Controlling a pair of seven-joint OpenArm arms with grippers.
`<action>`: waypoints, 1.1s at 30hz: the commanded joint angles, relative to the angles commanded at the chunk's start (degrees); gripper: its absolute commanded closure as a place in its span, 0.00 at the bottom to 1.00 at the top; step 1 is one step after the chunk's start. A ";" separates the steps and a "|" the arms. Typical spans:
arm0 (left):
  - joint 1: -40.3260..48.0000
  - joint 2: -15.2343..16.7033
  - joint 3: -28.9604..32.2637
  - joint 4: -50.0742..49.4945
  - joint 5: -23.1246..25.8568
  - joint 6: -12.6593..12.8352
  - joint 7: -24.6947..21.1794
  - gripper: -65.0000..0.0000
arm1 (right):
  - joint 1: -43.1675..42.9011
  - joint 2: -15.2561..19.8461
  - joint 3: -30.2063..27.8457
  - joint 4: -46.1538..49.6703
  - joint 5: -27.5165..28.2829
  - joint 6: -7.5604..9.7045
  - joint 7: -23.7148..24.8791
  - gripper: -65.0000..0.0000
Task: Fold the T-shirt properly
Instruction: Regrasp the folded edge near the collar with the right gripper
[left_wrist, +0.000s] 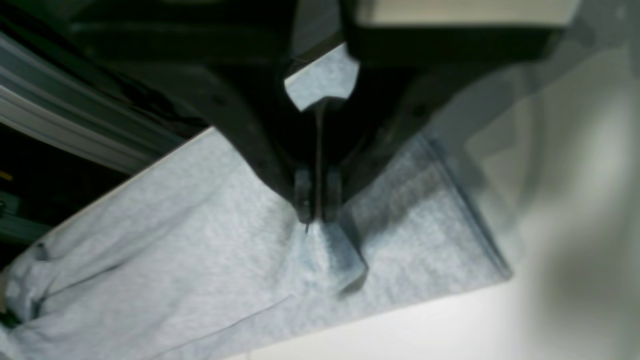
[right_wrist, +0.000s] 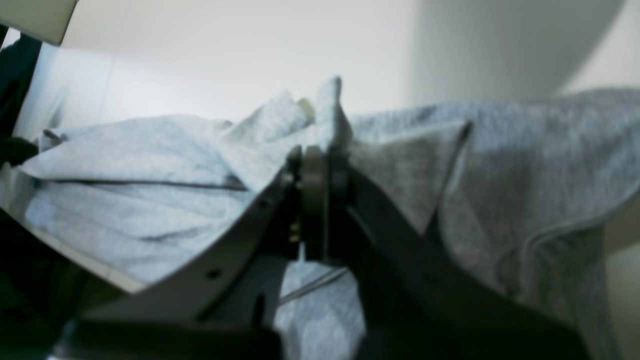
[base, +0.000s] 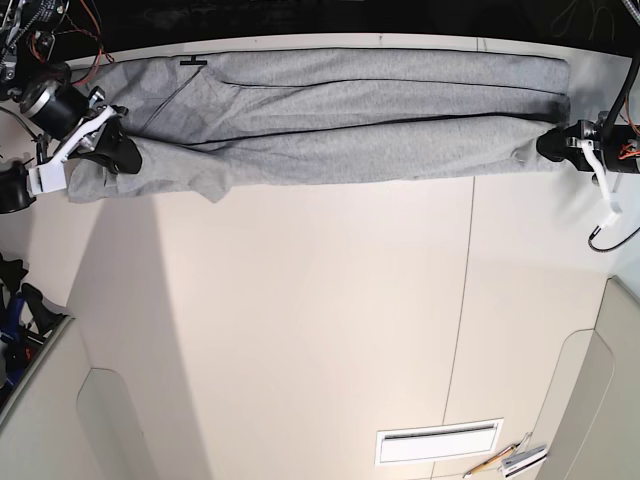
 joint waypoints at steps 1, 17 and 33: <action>-0.02 -0.57 0.00 0.00 -1.16 0.00 0.00 1.00 | -0.70 0.00 0.31 0.11 0.24 0.28 -0.07 1.00; 2.05 -2.19 0.00 0.00 -0.63 0.00 0.00 0.81 | -5.25 0.00 0.44 -0.09 -0.63 0.33 -0.52 1.00; 2.86 -1.95 -5.81 -0.02 5.18 0.00 -1.98 0.50 | -5.31 -0.04 4.22 0.09 1.62 0.13 -0.42 0.58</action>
